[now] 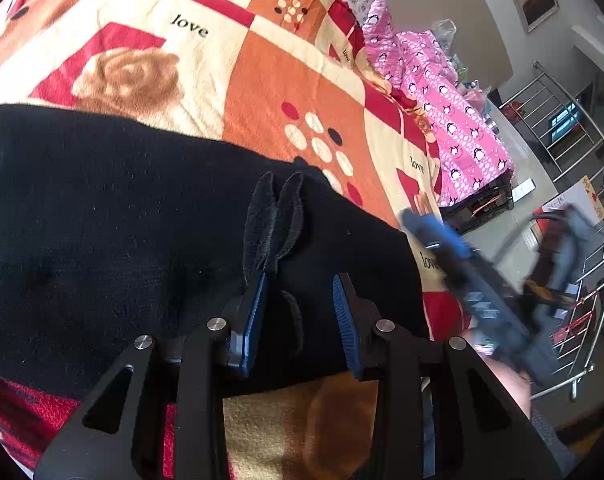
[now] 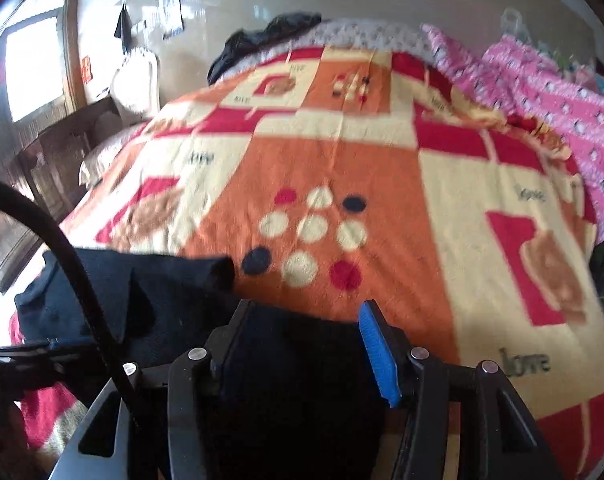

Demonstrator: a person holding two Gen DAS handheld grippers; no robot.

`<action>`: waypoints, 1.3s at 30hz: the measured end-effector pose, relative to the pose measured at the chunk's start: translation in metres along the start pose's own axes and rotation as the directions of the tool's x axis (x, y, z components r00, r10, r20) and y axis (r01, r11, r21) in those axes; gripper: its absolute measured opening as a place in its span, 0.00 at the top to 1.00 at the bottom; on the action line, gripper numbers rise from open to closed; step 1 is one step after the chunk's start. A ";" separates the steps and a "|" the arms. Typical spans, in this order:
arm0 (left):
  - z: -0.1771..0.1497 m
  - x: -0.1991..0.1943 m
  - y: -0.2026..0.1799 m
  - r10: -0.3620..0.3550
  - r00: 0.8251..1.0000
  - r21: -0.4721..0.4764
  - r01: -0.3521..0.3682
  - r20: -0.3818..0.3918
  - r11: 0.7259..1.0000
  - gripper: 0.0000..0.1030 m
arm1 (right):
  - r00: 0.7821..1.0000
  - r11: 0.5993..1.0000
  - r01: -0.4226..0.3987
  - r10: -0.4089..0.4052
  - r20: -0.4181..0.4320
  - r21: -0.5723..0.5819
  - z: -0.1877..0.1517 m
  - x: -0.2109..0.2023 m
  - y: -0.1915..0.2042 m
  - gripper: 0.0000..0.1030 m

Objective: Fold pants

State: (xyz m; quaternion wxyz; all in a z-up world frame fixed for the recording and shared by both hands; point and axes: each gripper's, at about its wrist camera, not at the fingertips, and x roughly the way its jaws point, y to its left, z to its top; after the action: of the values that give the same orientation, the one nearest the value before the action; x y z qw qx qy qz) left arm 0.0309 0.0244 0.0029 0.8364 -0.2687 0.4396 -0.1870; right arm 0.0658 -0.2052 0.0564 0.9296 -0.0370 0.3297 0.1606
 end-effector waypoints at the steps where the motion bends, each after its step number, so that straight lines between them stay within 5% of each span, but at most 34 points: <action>1: 0.000 0.001 0.000 0.005 1.000 -0.001 -0.005 -0.004 1.000 0.68 | 1.000 1.000 -0.003 0.003 0.011 0.002 0.002 -0.004 0.002 0.50; 7: -0.001 0.005 -0.006 0.046 0.999 0.031 -0.045 -0.003 0.998 0.68 | 0.986 1.000 -0.026 0.025 -0.165 -0.006 -0.019 0.034 0.009 0.46; 8: -0.001 0.005 -0.005 0.043 0.999 0.028 -0.043 -0.003 0.999 0.68 | 0.995 0.999 -0.024 0.021 -0.095 -0.032 -0.024 0.029 0.011 0.45; 16: -0.002 -0.002 -0.004 0.036 0.999 0.005 -0.036 0.008 0.999 0.68 | 1.000 0.998 -0.004 0.003 -0.021 -0.068 -0.039 0.027 0.015 0.43; 22: -0.022 -0.091 0.015 0.011 0.989 -0.072 0.000 0.145 0.997 0.67 | 1.000 0.997 -0.011 0.013 0.022 -0.072 -0.044 0.025 0.013 0.43; 23: -0.025 -0.104 0.025 0.033 0.986 -0.106 -0.016 0.165 0.994 0.58 | 1.000 0.997 -0.014 0.016 0.025 -0.070 -0.044 0.025 0.013 0.43; 25: -0.035 -0.134 0.056 0.098 0.970 -0.231 -0.045 0.222 0.972 0.39 | 0.999 0.998 -0.019 0.021 0.035 -0.066 -0.046 0.024 0.012 0.43; 28: -0.049 -0.160 0.108 0.184 0.934 -0.413 -0.044 0.306 0.910 0.36 | 0.998 0.998 -0.018 0.021 0.051 -0.065 -0.048 0.023 0.012 0.43; 32: -0.052 -0.145 0.153 0.152 0.941 -0.573 0.052 0.302 0.818 0.36 | 0.998 0.997 -0.012 0.016 0.058 -0.071 -0.050 0.023 0.013 0.43; 39: -0.045 -0.136 0.166 0.144 0.919 -0.616 0.125 0.368 0.778 0.34 | 0.998 0.997 -0.012 0.017 0.060 -0.070 -0.049 0.022 0.012 0.43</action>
State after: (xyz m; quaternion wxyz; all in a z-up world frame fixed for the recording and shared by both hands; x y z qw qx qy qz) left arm -0.0681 0.2171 -0.0338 0.7704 -0.5617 0.2998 0.0330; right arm 0.0484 -0.1960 0.0043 0.9362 -0.0622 0.2956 0.1798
